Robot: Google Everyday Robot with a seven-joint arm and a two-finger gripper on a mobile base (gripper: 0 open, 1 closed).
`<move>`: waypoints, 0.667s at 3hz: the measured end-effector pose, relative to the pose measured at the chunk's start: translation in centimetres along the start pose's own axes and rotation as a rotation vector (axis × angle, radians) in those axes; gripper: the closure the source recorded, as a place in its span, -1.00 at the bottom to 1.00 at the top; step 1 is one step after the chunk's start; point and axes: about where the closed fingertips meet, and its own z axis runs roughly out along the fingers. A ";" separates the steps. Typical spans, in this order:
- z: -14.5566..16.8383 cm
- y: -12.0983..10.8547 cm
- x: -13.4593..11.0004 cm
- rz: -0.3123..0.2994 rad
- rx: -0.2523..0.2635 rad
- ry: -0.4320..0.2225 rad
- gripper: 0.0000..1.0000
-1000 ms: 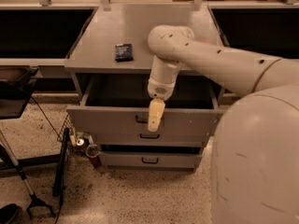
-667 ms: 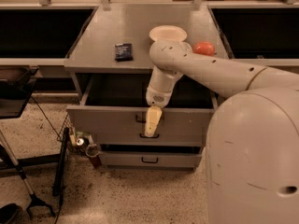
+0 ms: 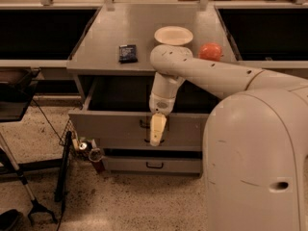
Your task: Open top drawer
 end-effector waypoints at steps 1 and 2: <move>-0.4 2.5 1.2 -0.010 -0.089 0.102 -1.00; -0.3 4.7 2.0 -0.041 -0.198 0.193 -1.00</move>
Offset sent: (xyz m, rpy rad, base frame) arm -0.0999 -0.0444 0.0378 -0.3116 0.4583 0.2962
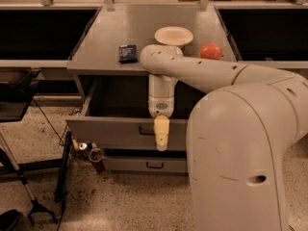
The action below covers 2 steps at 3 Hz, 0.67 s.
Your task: Open top drawer
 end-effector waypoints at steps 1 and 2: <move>0.0 0.0 0.0 0.000 0.000 0.000 -1.00; 0.9 0.8 0.3 -0.008 -0.065 0.029 -1.00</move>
Offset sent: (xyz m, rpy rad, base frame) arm -0.0981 -0.0354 -0.0061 -0.2399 0.6907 0.2375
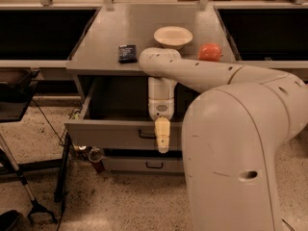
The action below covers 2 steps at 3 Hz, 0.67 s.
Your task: Open top drawer
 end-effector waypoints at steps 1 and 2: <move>0.0 0.3 0.0 -0.002 -0.017 0.007 -1.00; 1.1 1.0 0.5 0.012 -0.072 0.008 -1.00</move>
Offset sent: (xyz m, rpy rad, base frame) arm -0.1216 -0.0684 0.0228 -0.2258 0.6722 0.0677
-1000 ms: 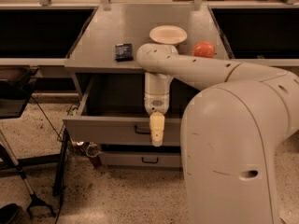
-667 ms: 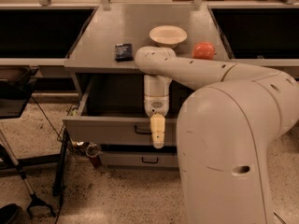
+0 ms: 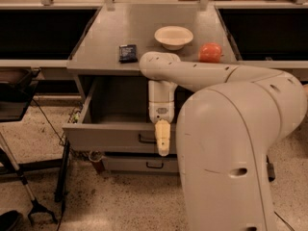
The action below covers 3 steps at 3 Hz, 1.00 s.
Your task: Open top drawer
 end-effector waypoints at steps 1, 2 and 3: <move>0.5 1.1 0.5 0.028 -0.038 -0.011 -1.00; 1.0 3.4 1.5 0.078 -0.082 -0.033 -1.00; 0.9 3.4 1.5 0.078 -0.082 -0.033 -1.00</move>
Offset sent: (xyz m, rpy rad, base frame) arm -0.1635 -0.0888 0.0810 -0.2438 0.5514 -0.0927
